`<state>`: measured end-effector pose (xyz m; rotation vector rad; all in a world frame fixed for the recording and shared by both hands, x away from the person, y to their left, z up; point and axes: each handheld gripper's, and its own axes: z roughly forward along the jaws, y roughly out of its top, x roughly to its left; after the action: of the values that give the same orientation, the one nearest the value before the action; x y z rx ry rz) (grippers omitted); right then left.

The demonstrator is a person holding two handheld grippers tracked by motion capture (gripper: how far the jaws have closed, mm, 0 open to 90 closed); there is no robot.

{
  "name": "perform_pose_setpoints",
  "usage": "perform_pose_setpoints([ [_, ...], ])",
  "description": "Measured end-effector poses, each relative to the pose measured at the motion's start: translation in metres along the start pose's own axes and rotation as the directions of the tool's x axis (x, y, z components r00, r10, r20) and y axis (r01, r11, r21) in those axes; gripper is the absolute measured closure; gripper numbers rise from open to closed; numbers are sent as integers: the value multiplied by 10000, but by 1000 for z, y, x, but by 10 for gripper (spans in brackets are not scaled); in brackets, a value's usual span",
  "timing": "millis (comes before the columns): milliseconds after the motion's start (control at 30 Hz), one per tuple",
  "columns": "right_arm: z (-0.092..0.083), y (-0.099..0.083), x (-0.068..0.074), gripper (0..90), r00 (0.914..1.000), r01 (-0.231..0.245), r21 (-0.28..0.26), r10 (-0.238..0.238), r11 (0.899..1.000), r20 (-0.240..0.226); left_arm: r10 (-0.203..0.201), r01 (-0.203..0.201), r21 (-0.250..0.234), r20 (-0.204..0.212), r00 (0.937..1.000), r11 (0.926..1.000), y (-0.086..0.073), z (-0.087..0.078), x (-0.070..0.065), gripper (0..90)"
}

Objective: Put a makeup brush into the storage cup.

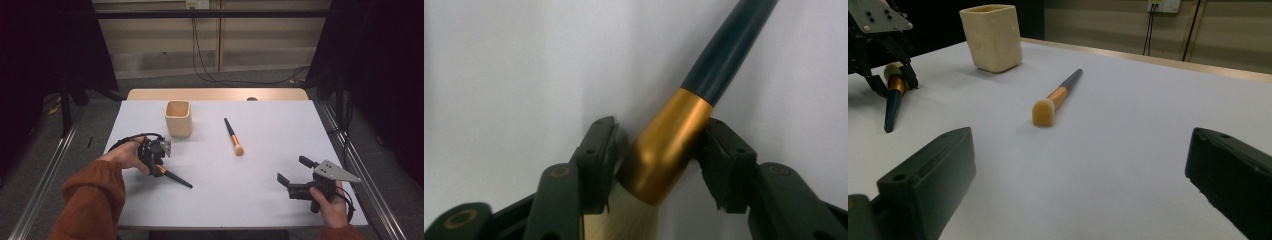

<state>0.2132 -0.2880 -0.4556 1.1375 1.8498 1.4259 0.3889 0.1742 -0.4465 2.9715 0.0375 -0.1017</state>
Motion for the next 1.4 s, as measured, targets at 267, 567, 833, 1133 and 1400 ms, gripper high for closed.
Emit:
perform_pose_setpoints([
  [267, 0, 0, 1, 0, 10000, 41, 26, -41, 10000, 1, -166, 164, 219, 53, 9998, 9996, 2, -2, -2, 630],
  [567, 0, 0, 0, 0, 10000, 30, 0, -30, 10000, 16, -1561, 1560, 69, 114, 9877, 9877, 3, -2, 2, 658],
  [833, 1, 0, 0, 0, 10000, -17, 17, 17, 10000, 16, -2653, 2658, -71, 409, 9633, 9640, 1, -3, 7, 662],
  [1133, 0, 0, 0, 0, 10000, -16, 2, 16, 10000, 37, -3087, 3101, -718, 303, 9507, 9480, -5, -8, 9, 665],
  [1400, 0, 0, 0, 0, 10000, 12, 2, -12, 10000, 56, -3551, 3596, -1959, 591, 9330, 9123, -12, -21, 8, 665],
])
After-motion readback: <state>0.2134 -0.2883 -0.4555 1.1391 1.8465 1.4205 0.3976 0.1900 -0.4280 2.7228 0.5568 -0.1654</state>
